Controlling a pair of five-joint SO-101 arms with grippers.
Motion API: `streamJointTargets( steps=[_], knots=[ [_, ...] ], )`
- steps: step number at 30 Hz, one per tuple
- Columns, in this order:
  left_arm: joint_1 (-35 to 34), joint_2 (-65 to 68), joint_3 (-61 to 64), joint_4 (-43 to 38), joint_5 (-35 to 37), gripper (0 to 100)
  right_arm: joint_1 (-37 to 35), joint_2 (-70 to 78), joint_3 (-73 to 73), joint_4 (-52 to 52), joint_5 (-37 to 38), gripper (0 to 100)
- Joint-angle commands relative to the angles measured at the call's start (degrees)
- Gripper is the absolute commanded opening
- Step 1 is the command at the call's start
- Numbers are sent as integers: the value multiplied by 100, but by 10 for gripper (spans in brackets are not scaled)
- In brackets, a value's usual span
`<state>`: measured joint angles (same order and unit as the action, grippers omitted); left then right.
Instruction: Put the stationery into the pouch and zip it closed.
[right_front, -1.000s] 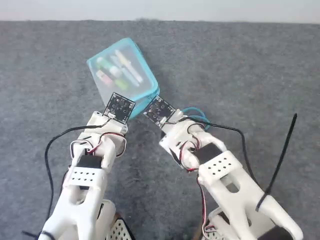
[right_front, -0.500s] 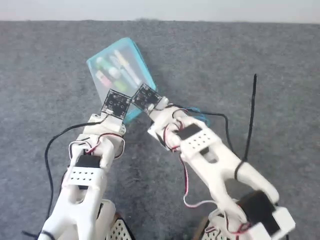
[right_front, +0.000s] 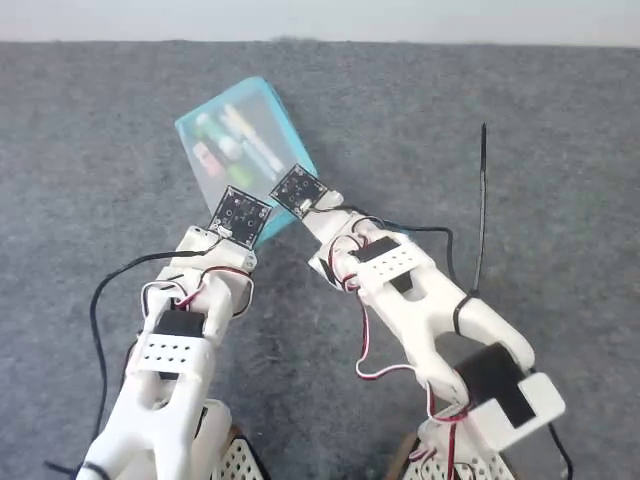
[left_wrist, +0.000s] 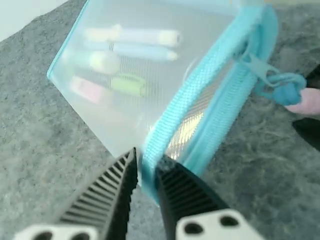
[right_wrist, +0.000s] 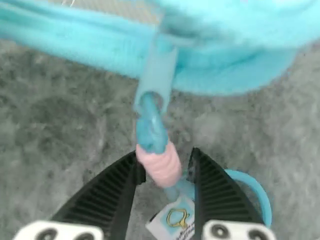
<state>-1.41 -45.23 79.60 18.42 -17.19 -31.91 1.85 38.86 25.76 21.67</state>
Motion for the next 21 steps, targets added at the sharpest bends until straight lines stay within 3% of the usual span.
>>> streamJointTargets(
  steps=[1,5,13,21],
  knots=[
    [44,-44,-251,0,132,13,110,40,-589,-66,-70,132],
    [44,-44,-251,0,132,13,110,233,-800,-48,-62,0],
    [26,-53,-268,0,281,20,330,-734,-809,936,-97,6],
    [-774,-44,-470,-62,923,159,453,-3055,-290,2167,-114,6]
  ],
)
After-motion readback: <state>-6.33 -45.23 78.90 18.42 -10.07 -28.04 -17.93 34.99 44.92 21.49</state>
